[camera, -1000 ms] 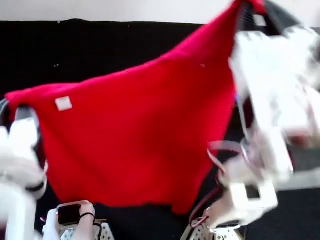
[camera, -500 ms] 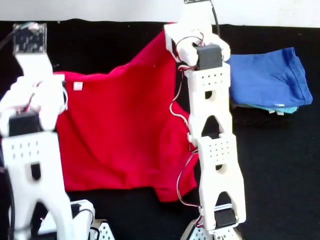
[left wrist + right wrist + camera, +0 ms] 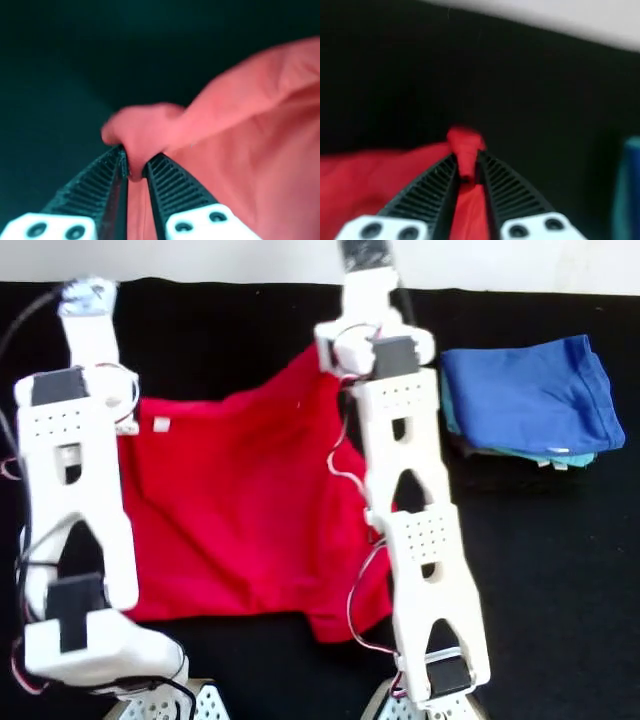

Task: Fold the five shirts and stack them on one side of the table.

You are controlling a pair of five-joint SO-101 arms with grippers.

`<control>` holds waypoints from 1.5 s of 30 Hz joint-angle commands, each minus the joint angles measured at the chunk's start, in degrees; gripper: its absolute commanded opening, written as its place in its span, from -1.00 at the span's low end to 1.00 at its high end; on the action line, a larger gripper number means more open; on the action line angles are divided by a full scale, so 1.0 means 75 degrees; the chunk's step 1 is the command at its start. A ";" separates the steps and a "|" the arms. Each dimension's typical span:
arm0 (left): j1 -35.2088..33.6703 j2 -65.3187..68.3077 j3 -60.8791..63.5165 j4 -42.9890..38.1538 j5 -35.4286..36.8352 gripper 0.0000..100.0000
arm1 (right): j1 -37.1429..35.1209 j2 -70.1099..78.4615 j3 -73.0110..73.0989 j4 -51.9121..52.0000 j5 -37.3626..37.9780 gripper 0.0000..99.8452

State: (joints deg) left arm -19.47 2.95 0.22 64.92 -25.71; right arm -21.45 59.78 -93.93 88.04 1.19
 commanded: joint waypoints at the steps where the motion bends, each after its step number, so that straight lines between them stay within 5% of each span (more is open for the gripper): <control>1: 0.0018 0.0393 -0.0346 0.0070 -0.0059 -0.98 | -0.0709 0.0123 -0.0029 0.0779 -0.0070 -0.64; 16: -0.0275 0.0697 -0.0428 0.0774 -0.0059 -0.98 | -0.1073 0.0088 -0.0815 0.0158 -0.1055 -0.61; 24: -0.0908 -0.0076 -0.0358 0.0821 -0.0082 -0.98 | -0.0486 0.0815 -0.0299 0.0990 0.0481 -0.78; 32: -0.1037 -0.0557 -0.0346 0.0949 -0.0094 -0.98 | 0.0275 0.0967 -0.0299 0.1530 0.0586 -0.83; 38: -0.1026 -0.0557 -0.0334 0.0973 -0.0094 -0.98 | 0.0029 0.0369 -0.0522 0.1752 0.0668 -0.82; 45: -0.1026 -0.0557 -0.0334 0.0938 -0.0094 -0.98 | -0.1260 -0.0873 0.1248 0.1752 0.2098 -0.55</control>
State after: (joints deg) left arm -27.03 1.63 -0.31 71.87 -25.80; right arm -26.90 59.78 -89.63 100.53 14.20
